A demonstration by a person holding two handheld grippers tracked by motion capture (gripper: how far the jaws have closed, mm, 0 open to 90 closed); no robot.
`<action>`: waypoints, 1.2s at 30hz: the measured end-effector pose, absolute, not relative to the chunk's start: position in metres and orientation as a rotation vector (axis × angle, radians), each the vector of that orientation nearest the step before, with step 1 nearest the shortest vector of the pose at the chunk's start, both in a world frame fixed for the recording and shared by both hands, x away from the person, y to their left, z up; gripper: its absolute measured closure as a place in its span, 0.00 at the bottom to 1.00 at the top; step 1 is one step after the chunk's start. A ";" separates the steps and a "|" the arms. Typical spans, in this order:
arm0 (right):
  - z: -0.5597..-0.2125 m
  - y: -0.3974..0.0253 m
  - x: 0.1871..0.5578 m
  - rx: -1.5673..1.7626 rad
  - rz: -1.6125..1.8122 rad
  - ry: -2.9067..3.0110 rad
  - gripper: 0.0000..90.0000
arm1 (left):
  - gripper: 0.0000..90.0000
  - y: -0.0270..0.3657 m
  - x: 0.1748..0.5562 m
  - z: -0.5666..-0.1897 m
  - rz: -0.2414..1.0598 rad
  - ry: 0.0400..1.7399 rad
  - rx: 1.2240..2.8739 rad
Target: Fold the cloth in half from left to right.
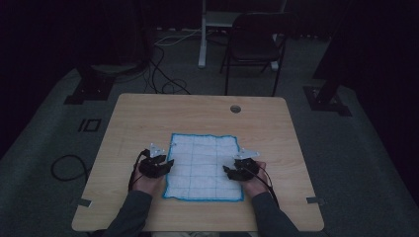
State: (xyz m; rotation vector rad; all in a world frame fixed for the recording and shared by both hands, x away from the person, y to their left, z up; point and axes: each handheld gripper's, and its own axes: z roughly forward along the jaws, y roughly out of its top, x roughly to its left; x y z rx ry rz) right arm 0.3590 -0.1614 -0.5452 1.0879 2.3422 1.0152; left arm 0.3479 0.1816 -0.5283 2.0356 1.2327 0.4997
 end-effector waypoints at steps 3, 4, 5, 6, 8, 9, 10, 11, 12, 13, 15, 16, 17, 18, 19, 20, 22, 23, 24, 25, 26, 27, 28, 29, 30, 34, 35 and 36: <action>-0.545 -0.161 0.359 1.088 1.017 2.341 0.42 | 0.64 0.184 0.345 -0.532 0.497 1.270 2.015; -0.545 -0.162 0.359 1.089 1.018 2.341 0.42 | 0.63 0.185 0.345 -0.533 0.495 1.281 2.013; -0.546 -0.161 0.359 1.090 1.020 2.338 0.42 | 0.63 0.185 0.344 -0.534 0.495 1.286 2.011; -0.546 -0.161 0.358 1.091 1.022 2.338 0.42 | 0.63 0.185 0.344 -0.535 0.494 1.293 2.010; -0.546 -0.161 0.358 1.092 1.023 2.338 0.42 | 0.62 0.184 0.343 -0.538 0.485 1.299 2.016; -0.546 -0.162 0.358 1.091 1.024 2.337 0.42 | 0.62 0.184 0.343 -0.539 0.482 1.298 2.013; -0.546 -0.161 0.358 1.094 1.025 2.336 0.42 | 0.61 0.184 0.343 -0.539 0.472 1.297 2.010; -0.546 -0.161 0.358 1.095 1.026 2.335 0.42 | 0.61 0.183 0.343 -0.539 0.471 1.297 2.010; -0.546 -0.161 0.358 1.093 1.024 2.336 0.42 | 0.61 0.182 0.343 -0.539 0.470 1.294 2.014; -0.546 -0.161 0.358 1.095 1.026 2.335 0.42 | 0.61 0.181 0.343 -0.539 0.464 1.292 2.012; -0.546 -0.161 0.358 1.095 1.026 2.335 0.42 | 0.61 0.179 0.345 -0.539 0.462 1.289 2.011; -0.546 -0.161 0.358 1.094 1.025 2.334 0.42 | 0.61 0.177 0.346 -0.539 0.463 1.288 2.012; -0.546 -0.161 0.357 1.093 1.024 2.334 0.42 | 0.61 0.175 0.346 -0.540 0.467 1.285 2.009; -0.546 -0.161 0.357 1.093 1.025 2.334 0.42 | 0.60 0.173 0.347 -0.540 0.471 1.277 2.014; -0.546 -0.161 0.357 1.092 1.025 2.334 0.42 | 0.60 0.170 0.348 -0.540 0.476 1.268 2.017; -0.546 -0.161 0.357 1.093 1.026 2.334 0.42 | 0.60 0.167 0.348 -0.540 0.484 1.256 2.027; -0.546 -0.162 0.357 1.093 1.030 2.333 0.42 | 0.60 0.163 0.349 -0.540 0.502 1.246 2.046; -0.546 -0.162 0.357 1.092 1.030 2.333 0.42 | 0.61 0.162 0.349 -0.540 0.504 1.243 2.049; -0.546 -0.162 0.357 1.093 1.031 2.333 0.42 | 0.61 0.161 0.349 -0.541 0.505 1.245 2.046; -0.546 -0.162 0.357 1.093 1.031 2.333 0.42 | 0.62 0.161 0.348 -0.541 0.504 1.245 2.043; -0.546 -0.162 0.357 1.092 1.031 2.333 0.43 | 0.64 0.160 0.348 -0.541 0.501 1.245 2.038; -0.546 -0.162 0.357 1.092 1.031 2.332 0.42 | 0.67 0.159 0.347 -0.541 0.503 1.242 2.041; -0.546 -0.162 0.357 1.092 1.031 2.332 0.42 | 0.70 0.158 0.347 -0.541 0.499 1.240 2.041; -0.546 -0.162 0.357 1.092 1.031 2.332 0.42 | 0.74 0.157 0.346 -0.540 0.494 1.234 2.044; -0.546 -0.162 0.357 1.092 1.031 2.332 0.42 | 0.78 0.157 0.346 -0.540 0.488 1.235 2.044; -0.546 -0.162 0.357 1.088 1.029 2.336 0.42 | 0.93 0.158 0.347 -0.540 0.453 1.239 2.034; -0.546 -0.161 0.356 1.088 1.028 2.337 0.42 | 0.95 0.158 0.347 -0.540 0.458 1.231 2.044; -0.546 -0.161 0.356 1.088 1.025 2.338 0.42 | 0.95 0.158 0.347 -0.539 0.460 1.228 2.051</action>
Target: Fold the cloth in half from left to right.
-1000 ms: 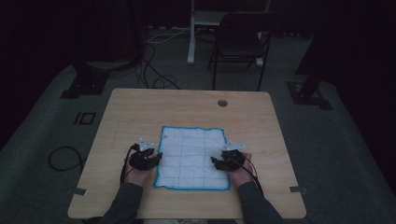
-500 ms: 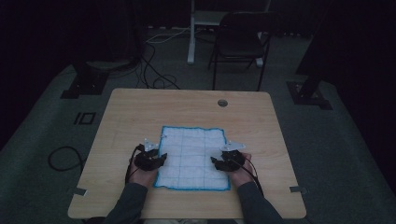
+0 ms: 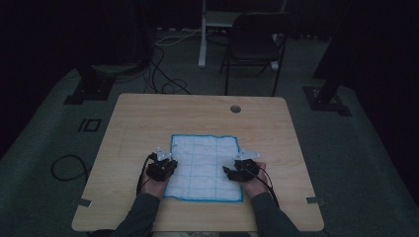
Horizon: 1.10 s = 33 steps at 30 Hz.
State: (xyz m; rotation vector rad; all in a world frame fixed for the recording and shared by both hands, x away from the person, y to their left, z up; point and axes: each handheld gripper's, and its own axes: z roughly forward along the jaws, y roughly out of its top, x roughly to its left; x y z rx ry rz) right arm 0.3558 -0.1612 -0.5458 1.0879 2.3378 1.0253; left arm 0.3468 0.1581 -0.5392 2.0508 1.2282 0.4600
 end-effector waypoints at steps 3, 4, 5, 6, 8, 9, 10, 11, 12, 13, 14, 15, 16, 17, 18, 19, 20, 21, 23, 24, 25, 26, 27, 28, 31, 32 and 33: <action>-0.546 -0.161 0.355 1.083 1.027 2.340 0.42 | 0.95 0.162 0.347 -0.539 0.449 1.236 2.048; -0.546 -0.161 0.355 1.083 1.027 2.340 0.42 | 0.95 0.162 0.347 -0.539 0.449 1.236 2.048; -0.546 -0.162 0.354 1.081 1.031 2.339 0.42 | 0.95 0.165 0.347 -0.539 0.444 1.243 2.040; -0.545 -0.162 0.354 1.084 1.034 2.336 0.41 | 0.95 0.165 0.347 -0.539 0.444 1.242 2.039; -0.545 -0.163 0.354 1.089 1.038 2.329 0.41 | 0.95 0.167 0.346 -0.539 0.447 1.244 2.041; -0.544 -0.164 0.354 1.089 1.037 2.325 0.41 | 0.95 0.168 0.346 -0.539 0.448 1.247 2.038; -0.544 -0.164 0.354 1.089 1.037 2.321 0.42 | 0.95 0.169 0.346 -0.539 0.445 1.253 2.034; -0.542 -0.165 0.353 1.091 1.041 2.315 0.41 | 0.95 0.171 0.346 -0.539 0.444 1.255 2.033; -0.542 -0.166 0.353 1.093 1.043 2.311 0.41 | 0.96 0.171 0.346 -0.539 0.444 1.257 2.031; -0.541 -0.167 0.353 1.093 1.043 2.307 0.42 | 0.96 0.172 0.345 -0.539 0.446 1.258 2.032; -0.540 -0.168 0.353 1.096 1.045 2.304 0.42 | 0.96 0.172 0.345 -0.539 0.448 1.258 2.032; -0.540 -0.169 0.353 1.099 1.044 2.300 0.42 | 0.97 0.172 0.345 -0.538 0.446 1.260 2.029; -0.540 -0.169 0.353 1.099 1.044 2.300 0.42 | 0.97 0.172 0.345 -0.538 0.446 1.260 2.029; -0.539 -0.171 0.352 1.099 1.037 2.296 0.43 | 0.97 0.172 0.344 -0.537 0.450 1.256 2.031; -0.539 -0.171 0.352 1.105 1.032 2.291 0.44 | 0.97 0.172 0.344 -0.537 0.453 1.257 2.031; -0.538 -0.173 0.352 1.108 1.029 2.285 0.44 | 0.97 0.172 0.344 -0.537 0.453 1.257 2.031; -0.538 -0.174 0.351 1.115 1.028 2.280 0.45 | 0.97 0.172 0.344 -0.537 0.460 1.256 2.037; -0.539 -0.175 0.352 1.118 1.030 2.278 0.45 | 0.97 0.173 0.345 -0.538 0.477 1.266 2.046; -0.539 -0.176 0.351 1.130 1.031 2.276 0.47 | 0.97 0.175 0.346 -0.537 0.471 1.273 2.043; -0.539 -0.176 0.351 1.127 1.033 2.275 0.48 | 0.97 0.175 0.346 -0.537 0.470 1.281 2.041; -0.539 -0.175 0.351 1.123 1.030 2.274 0.49 | 0.97 0.177 0.346 -0.537 0.476 1.287 2.040; -0.539 -0.174 0.351 1.114 1.028 2.273 0.51 | 0.97 0.177 0.346 -0.537 0.476 1.287 2.040; -0.539 -0.173 0.350 1.104 1.024 2.270 0.54 | 0.97 0.179 0.346 -0.536 0.470 1.286 2.038; -0.539 -0.173 0.350 1.104 1.024 2.270 0.54 | 0.97 0.179 0.346 -0.536 0.470 1.286 2.038; -0.541 -0.170 0.349 1.077 0.994 2.276 0.67 | 0.97 0.179 0.345 -0.534 0.474 1.276 2.031; -0.541 -0.169 0.349 1.075 0.996 2.287 0.70 | 0.97 0.179 0.344 -0.532 0.475 1.270 2.031; -0.542 -0.169 0.350 1.070 0.993 2.292 0.71 | 0.97 0.179 0.344 -0.529 0.482 1.252 2.032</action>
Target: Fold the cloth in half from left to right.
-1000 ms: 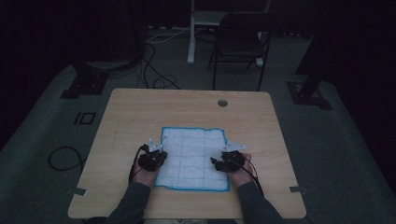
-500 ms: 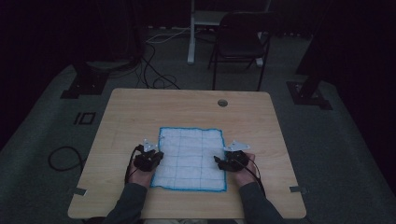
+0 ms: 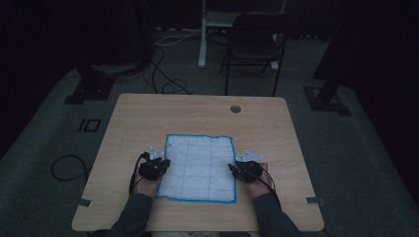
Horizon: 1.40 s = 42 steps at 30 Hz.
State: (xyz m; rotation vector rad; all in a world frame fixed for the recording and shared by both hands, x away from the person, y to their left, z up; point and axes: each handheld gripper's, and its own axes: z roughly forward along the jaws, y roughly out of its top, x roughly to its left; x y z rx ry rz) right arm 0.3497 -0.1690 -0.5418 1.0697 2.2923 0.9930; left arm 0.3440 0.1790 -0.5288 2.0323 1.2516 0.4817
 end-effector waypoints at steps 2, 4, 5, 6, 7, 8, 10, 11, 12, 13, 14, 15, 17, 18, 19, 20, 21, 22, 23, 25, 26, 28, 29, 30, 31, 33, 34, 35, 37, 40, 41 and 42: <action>-0.542 -0.169 0.350 1.072 0.987 2.295 0.71 | 0.97 0.179 0.344 -0.529 0.482 1.252 2.032; -0.542 -0.169 0.350 1.079 1.001 2.293 0.72 | 0.97 0.177 0.343 -0.522 0.488 1.210 2.018; -0.541 -0.170 0.349 1.079 1.007 2.289 0.72 | 0.97 0.177 0.343 -0.520 0.489 1.202 2.018; -0.540 -0.170 0.349 1.077 1.013 2.288 0.72 | 0.97 0.176 0.343 -0.517 0.490 1.196 2.016; -0.539 -0.171 0.349 1.075 1.015 2.287 0.72 | 0.97 0.175 0.342 -0.515 0.488 1.189 2.010; -0.539 -0.171 0.348 1.077 1.019 2.283 0.71 | 0.97 0.174 0.342 -0.513 0.488 1.181 2.006; -0.538 -0.172 0.348 1.076 1.024 2.278 0.71 | 0.97 0.170 0.342 -0.508 0.488 1.162 1.997; -0.537 -0.172 0.348 1.078 1.024 2.278 0.71 | 0.97 0.169 0.342 -0.505 0.490 1.151 1.998; -0.537 -0.172 0.348 1.080 1.024 2.276 0.71 | 0.97 0.167 0.342 -0.502 0.492 1.140 1.997; -0.537 -0.173 0.347 1.077 1.025 2.275 0.72 | 0.97 0.165 0.341 -0.500 0.493 1.129 1.994; -0.537 -0.173 0.347 1.076 1.027 2.275 0.72 | 0.97 0.163 0.342 -0.497 0.492 1.118 1.995; -0.536 -0.173 0.347 1.076 1.027 2.274 0.72 | 0.97 0.162 0.342 -0.495 0.493 1.106 1.995; -0.536 -0.174 0.346 1.078 1.026 2.271 0.73 | 0.97 0.158 0.341 -0.490 0.496 1.085 1.995; -0.536 -0.175 0.346 1.077 1.025 2.271 0.73 | 0.97 0.156 0.341 -0.488 0.497 1.074 1.997; -0.535 -0.175 0.346 1.082 1.025 2.270 0.74 | 0.97 0.154 0.341 -0.486 0.498 1.066 1.994; -0.535 -0.175 0.345 1.081 1.026 2.269 0.74 | 0.97 0.152 0.341 -0.484 0.498 1.054 1.996; -0.535 -0.176 0.345 1.078 1.026 2.269 0.74 | 0.97 0.150 0.341 -0.482 0.498 1.045 1.994; -0.535 -0.176 0.345 1.077 1.024 2.269 0.75 | 0.97 0.149 0.341 -0.480 0.499 1.036 1.997; -0.535 -0.177 0.345 1.077 1.023 2.269 0.75 | 0.97 0.147 0.341 -0.478 0.500 1.026 1.995; -0.536 -0.177 0.345 1.079 1.021 2.270 0.78 | 0.97 0.143 0.341 -0.475 0.499 1.011 1.995; -0.536 -0.177 0.345 1.080 1.018 2.274 0.80 | 0.97 0.142 0.341 -0.473 0.499 1.005 1.994; -0.536 -0.178 0.345 1.077 1.015 2.280 0.87 | 0.97 0.139 0.341 -0.470 0.497 0.990 1.997; -0.537 -0.177 0.345 1.077 1.018 2.286 0.89 | 0.97 0.137 0.341 -0.469 0.497 0.983 1.994; -0.537 -0.177 0.345 1.074 1.016 2.293 0.92 | 0.97 0.135 0.340 -0.468 0.495 0.980 1.991; -0.538 -0.176 0.345 1.072 1.012 2.299 0.94 | 0.97 0.133 0.340 -0.467 0.496 0.968 1.996; -0.540 -0.175 0.345 1.066 1.004 2.311 0.97 | 0.97 0.129 0.340 -0.465 0.492 0.958 1.993; -0.540 -0.175 0.346 1.064 1.000 2.316 0.98 | 0.97 0.128 0.340 -0.464 0.491 0.951 1.995; -0.541 -0.174 0.346 1.065 0.995 2.321 0.99 | 0.97 0.126 0.341 -0.463 0.488 0.945 1.995; -0.543 -0.174 0.346 1.073 0.988 2.326 0.99 | 0.97 0.123 0.341 -0.461 0.485 0.933 1.997; -0.542 -0.174 0.347 1.078 0.991 2.326 0.99 | 0.97 0.117 0.341 -0.459 0.477 0.915 1.994; -0.542 -0.174 0.347 1.078 0.993 2.326 0.99 | 0.97 0.115 0.341 -0.458 0.478 0.905 2.001; -0.542 -0.174 0.347 1.077 0.995 2.325 0.98 | 0.97 0.113 0.341 -0.457 0.475 0.902 1.999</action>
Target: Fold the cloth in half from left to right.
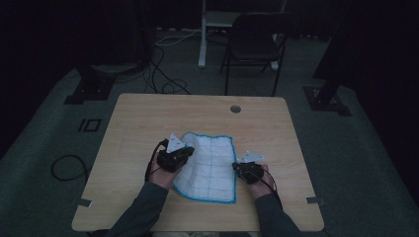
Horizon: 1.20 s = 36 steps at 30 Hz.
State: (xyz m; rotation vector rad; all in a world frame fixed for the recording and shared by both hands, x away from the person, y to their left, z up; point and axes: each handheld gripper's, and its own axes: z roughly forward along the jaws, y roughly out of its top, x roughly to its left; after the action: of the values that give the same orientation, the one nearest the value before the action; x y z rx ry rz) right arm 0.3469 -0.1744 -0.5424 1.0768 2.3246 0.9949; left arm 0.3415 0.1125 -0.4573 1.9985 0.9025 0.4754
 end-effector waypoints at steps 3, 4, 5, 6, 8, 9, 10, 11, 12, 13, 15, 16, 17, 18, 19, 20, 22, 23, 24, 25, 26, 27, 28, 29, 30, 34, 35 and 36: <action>-0.540 -0.176 0.347 1.080 1.006 2.311 0.95 | 0.97 0.106 0.342 -0.456 0.472 0.882 2.007; -0.539 -0.177 0.346 1.082 1.011 2.305 0.95 | 0.97 0.104 0.342 -0.455 0.469 0.876 2.011; -0.538 -0.178 0.346 1.082 1.017 2.302 0.96 | 0.97 0.102 0.343 -0.455 0.470 0.870 2.014; -0.537 -0.180 0.345 1.085 1.019 2.299 0.97 | 0.97 0.100 0.343 -0.455 0.467 0.864 2.019; -0.536 -0.181 0.344 1.087 1.017 2.298 0.98 | 0.97 0.097 0.343 -0.455 0.468 0.855 2.026; -0.536 -0.182 0.343 1.087 1.013 2.299 0.98 | 0.97 0.095 0.343 -0.455 0.465 0.853 2.025; -0.536 -0.183 0.343 1.086 1.011 2.302 0.98 | 0.97 0.094 0.344 -0.455 0.463 0.851 2.028; -0.536 -0.183 0.342 1.083 1.007 2.304 0.98 | 0.97 0.092 0.344 -0.455 0.463 0.848 2.029; -0.537 -0.183 0.342 1.083 1.003 2.304 0.98 | 0.97 0.091 0.344 -0.455 0.461 0.845 2.033; -0.537 -0.184 0.341 1.081 1.005 2.303 0.98 | 0.97 0.090 0.344 -0.455 0.460 0.843 2.035; -0.536 -0.185 0.341 1.088 1.005 2.298 0.98 | 0.97 0.087 0.345 -0.456 0.458 0.838 2.040; -0.535 -0.186 0.340 1.089 1.008 2.295 0.98 | 0.97 0.086 0.345 -0.456 0.457 0.833 2.045; -0.534 -0.187 0.340 1.090 1.009 2.292 0.98 | 0.97 0.085 0.345 -0.456 0.455 0.830 2.049; -0.533 -0.188 0.339 1.093 1.008 2.289 0.98 | 0.97 0.083 0.346 -0.457 0.453 0.829 2.050; -0.532 -0.189 0.339 1.091 1.008 2.286 0.98 | 0.97 0.082 0.346 -0.457 0.452 0.824 2.056; -0.532 -0.190 0.338 1.091 1.004 2.284 0.98 | 0.97 0.080 0.347 -0.457 0.451 0.820 2.060; -0.532 -0.192 0.336 1.093 0.998 2.281 0.98 | 0.97 0.076 0.347 -0.458 0.446 0.812 2.066; -0.532 -0.194 0.336 1.100 0.994 2.280 0.98 | 0.97 0.075 0.347 -0.459 0.444 0.808 2.071; -0.532 -0.195 0.335 1.101 0.990 2.279 0.98 | 0.97 0.073 0.347 -0.460 0.442 0.806 2.072; -0.532 -0.197 0.335 1.105 0.990 2.277 0.98 | 0.97 0.071 0.348 -0.460 0.440 0.802 2.074; -0.532 -0.198 0.335 1.113 0.990 2.274 0.98 | 0.97 0.069 0.348 -0.461 0.437 0.801 2.078; -0.532 -0.200 0.334 1.117 0.989 2.272 0.98 | 0.97 0.067 0.348 -0.461 0.436 0.797 2.082; -0.532 -0.201 0.334 1.119 0.991 2.269 0.98 | 0.97 0.066 0.348 -0.462 0.433 0.793 2.085; -0.531 -0.202 0.334 1.123 0.992 2.267 0.98 | 0.97 0.064 0.348 -0.462 0.432 0.790 2.090; -0.531 -0.203 0.333 1.125 0.994 2.263 0.98 | 0.97 0.062 0.349 -0.463 0.431 0.787 2.094; -0.531 -0.206 0.332 1.134 1.004 2.253 0.98 | 0.97 0.055 0.349 -0.464 0.424 0.769 2.108; -0.531 -0.206 0.332 1.136 1.006 2.251 0.98 | 0.97 0.052 0.348 -0.464 0.427 0.764 2.110; -0.531 -0.207 0.332 1.143 1.007 2.247 0.98 | 0.97 0.050 0.348 -0.464 0.429 0.761 2.112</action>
State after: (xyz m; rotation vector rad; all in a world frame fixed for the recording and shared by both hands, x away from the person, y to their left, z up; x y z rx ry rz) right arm 0.3324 -0.2069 -0.5308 1.1432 2.2468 1.0073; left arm 0.3478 0.0503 -0.4645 2.1118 0.7609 0.4287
